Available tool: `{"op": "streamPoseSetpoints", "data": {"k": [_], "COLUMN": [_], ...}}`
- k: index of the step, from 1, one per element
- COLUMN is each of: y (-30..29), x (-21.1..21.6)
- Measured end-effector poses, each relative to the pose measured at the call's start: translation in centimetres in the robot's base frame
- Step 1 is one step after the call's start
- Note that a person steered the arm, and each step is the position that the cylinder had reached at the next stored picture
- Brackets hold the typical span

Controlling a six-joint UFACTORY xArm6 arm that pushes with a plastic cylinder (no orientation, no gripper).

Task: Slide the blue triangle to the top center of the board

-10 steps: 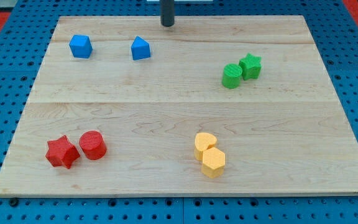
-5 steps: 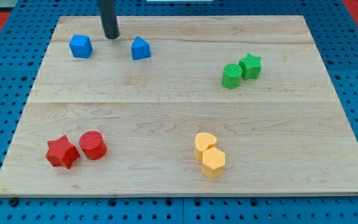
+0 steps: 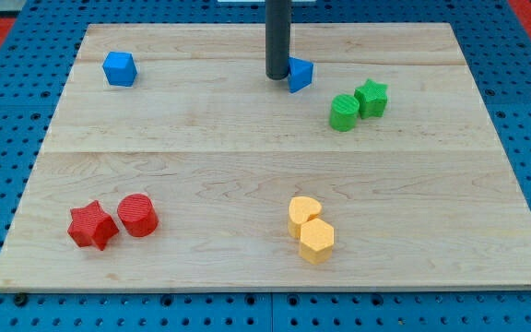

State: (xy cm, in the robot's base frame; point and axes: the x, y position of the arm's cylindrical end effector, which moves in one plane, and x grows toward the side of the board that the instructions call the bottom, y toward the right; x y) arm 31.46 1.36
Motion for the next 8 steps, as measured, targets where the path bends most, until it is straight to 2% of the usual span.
{"op": "streamPoseSetpoints", "data": {"k": [1, 2, 3, 5, 6, 8], "y": [2.4, 4.7, 4.5, 13.4, 14.0, 4.6], "x": [2.1, -0.1, -5.3, -5.4, -7.0, -9.8]}}
